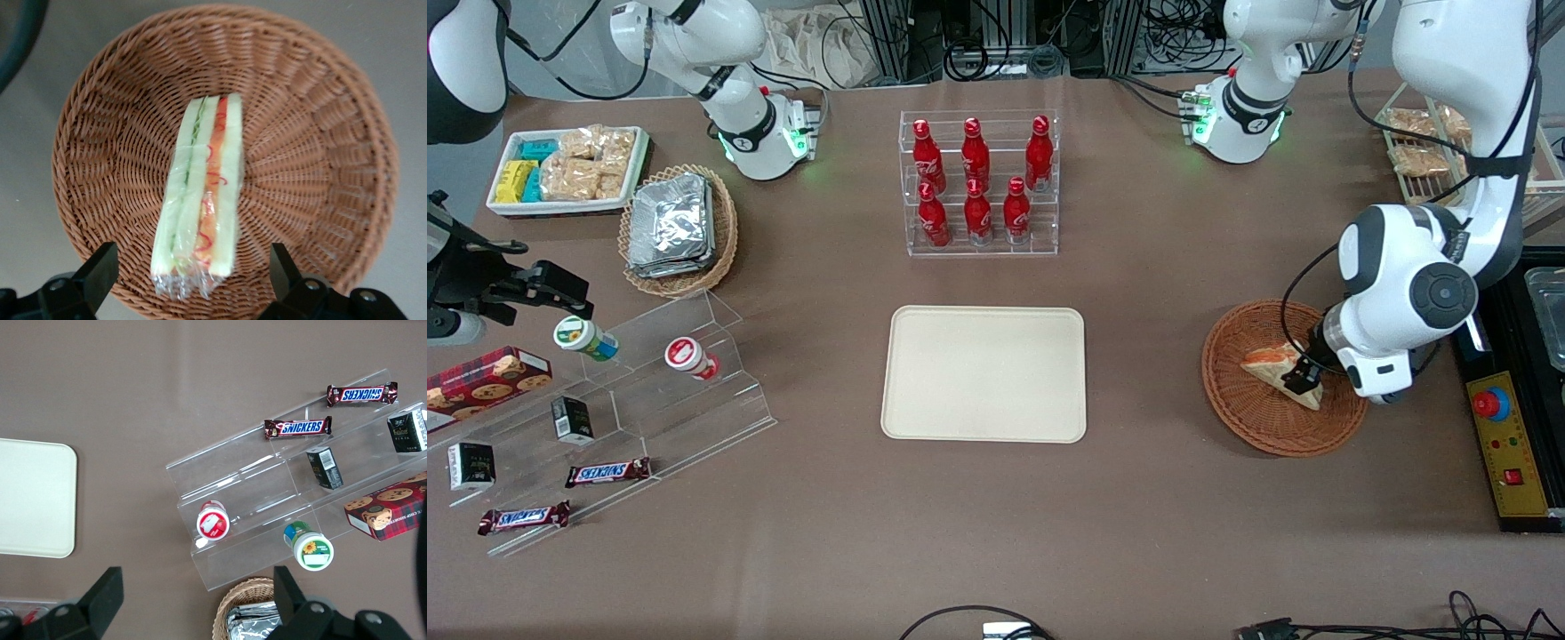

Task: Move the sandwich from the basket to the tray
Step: 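Lower the open left gripper around the sandwich and close it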

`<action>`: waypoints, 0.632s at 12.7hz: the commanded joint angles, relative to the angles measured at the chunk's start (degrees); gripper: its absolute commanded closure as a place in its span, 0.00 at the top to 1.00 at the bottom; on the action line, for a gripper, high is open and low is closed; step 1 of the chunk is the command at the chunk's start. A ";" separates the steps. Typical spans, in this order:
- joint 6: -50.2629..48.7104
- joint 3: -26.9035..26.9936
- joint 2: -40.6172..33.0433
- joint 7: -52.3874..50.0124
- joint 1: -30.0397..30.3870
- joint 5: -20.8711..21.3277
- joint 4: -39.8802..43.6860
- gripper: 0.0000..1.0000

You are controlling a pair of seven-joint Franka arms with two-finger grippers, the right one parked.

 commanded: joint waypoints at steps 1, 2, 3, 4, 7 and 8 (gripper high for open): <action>2.92 0.66 1.46 -0.94 0.07 0.07 -1.94 1.00; 3.89 0.74 1.73 -0.94 0.07 0.07 -2.20 1.00; 4.16 0.74 2.34 -1.03 0.07 0.16 -2.12 1.00; 4.86 0.92 2.95 -1.21 0.07 0.07 -2.03 1.00; 6.44 0.92 4.02 -3.66 -0.02 0.07 -1.51 0.75; 6.18 0.92 3.84 -3.58 0.06 0.16 -1.50 0.18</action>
